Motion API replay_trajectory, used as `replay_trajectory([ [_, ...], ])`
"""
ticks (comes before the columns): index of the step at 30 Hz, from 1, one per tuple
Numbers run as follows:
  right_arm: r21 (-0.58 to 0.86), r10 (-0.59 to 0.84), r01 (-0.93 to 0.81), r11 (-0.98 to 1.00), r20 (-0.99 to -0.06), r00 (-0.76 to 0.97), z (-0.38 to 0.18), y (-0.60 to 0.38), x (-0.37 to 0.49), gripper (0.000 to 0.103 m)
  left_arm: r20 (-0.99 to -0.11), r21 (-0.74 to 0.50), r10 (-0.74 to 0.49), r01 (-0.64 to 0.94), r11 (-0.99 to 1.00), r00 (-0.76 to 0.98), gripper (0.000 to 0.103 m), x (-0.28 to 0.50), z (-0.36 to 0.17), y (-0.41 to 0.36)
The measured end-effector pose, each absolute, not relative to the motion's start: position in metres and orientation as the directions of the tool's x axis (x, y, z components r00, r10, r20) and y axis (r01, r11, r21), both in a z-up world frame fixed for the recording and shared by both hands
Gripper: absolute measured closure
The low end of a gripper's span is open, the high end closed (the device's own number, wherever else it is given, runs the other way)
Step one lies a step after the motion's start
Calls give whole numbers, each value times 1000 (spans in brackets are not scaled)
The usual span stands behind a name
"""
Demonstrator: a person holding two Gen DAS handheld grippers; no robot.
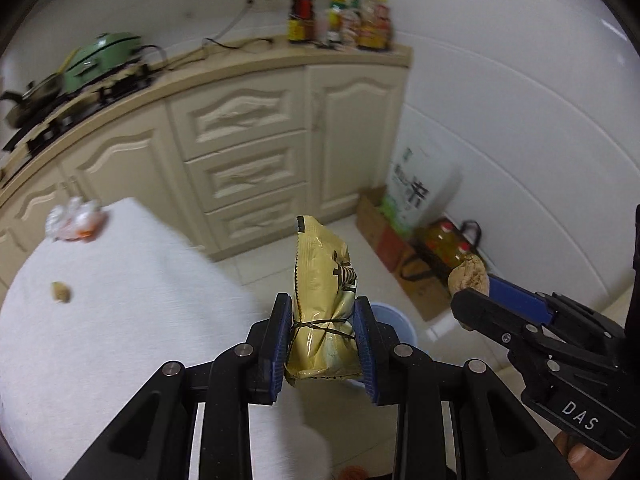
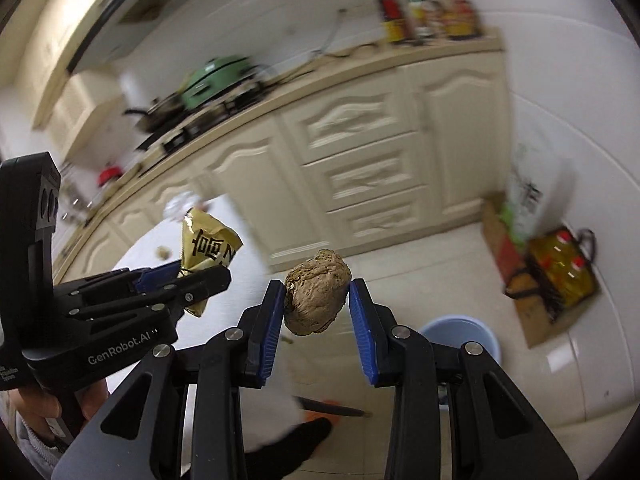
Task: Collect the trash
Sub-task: 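Carry the yellow bag and bread roll over the blue bin and open both tools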
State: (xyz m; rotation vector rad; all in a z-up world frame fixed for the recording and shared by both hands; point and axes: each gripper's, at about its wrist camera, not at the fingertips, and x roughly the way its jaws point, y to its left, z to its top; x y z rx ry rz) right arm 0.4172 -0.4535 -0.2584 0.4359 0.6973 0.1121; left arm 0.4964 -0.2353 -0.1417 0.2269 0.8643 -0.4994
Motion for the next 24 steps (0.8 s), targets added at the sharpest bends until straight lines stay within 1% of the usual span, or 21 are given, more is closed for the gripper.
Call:
replay_trajectory([
  [3, 439, 201, 114, 891, -608, 768, -274, -492, 404, 69, -794, 13, -316, 535, 845, 519, 76, 504, -159, -276],
  [5, 456, 187, 152, 877, -614, 766, -286, -514, 401, 69, -816, 4, -318, 554, 833, 483, 76, 511, -175, -301],
  [11, 504, 174, 231, 832, -632, 755, -325, -560, 399, 69, -858, 4, -297, 583, 812, 420, 75, 554, -212, -362],
  [16, 526, 180, 265, 808, -649, 739, -352, -579, 403, 69, -867, 16, -283, 591, 807, 409, 73, 590, -238, -400],
  [17, 530, 181, 270, 804, -650, 738, -357, -580, 405, 69, -869, 15, -279, 586, 810, 408, 69, 596, -242, -403],
  [18, 532, 182, 273, 802, -652, 736, -360, -582, 405, 69, -870, 8, -279, 578, 816, 406, 59, 602, -246, -406],
  [19, 535, 185, 276, 798, -654, 733, -365, -584, 406, 69, -869, 4, -280, 571, 821, 408, 52, 607, -250, -407],
  [20, 538, 187, 279, 796, -656, 732, -368, -585, 407, 69, -864, 11, -272, 556, 831, 423, 41, 612, -251, -408],
  [21, 540, 189, 281, 793, -658, 729, -371, -586, 410, 69, -858, 22, -265, 546, 838, 440, 37, 614, -255, -407],
  [24, 545, 198, 285, 789, -664, 721, -380, -586, 414, 69, -854, 38, -244, 523, 852, 460, 37, 614, -261, -405],
])
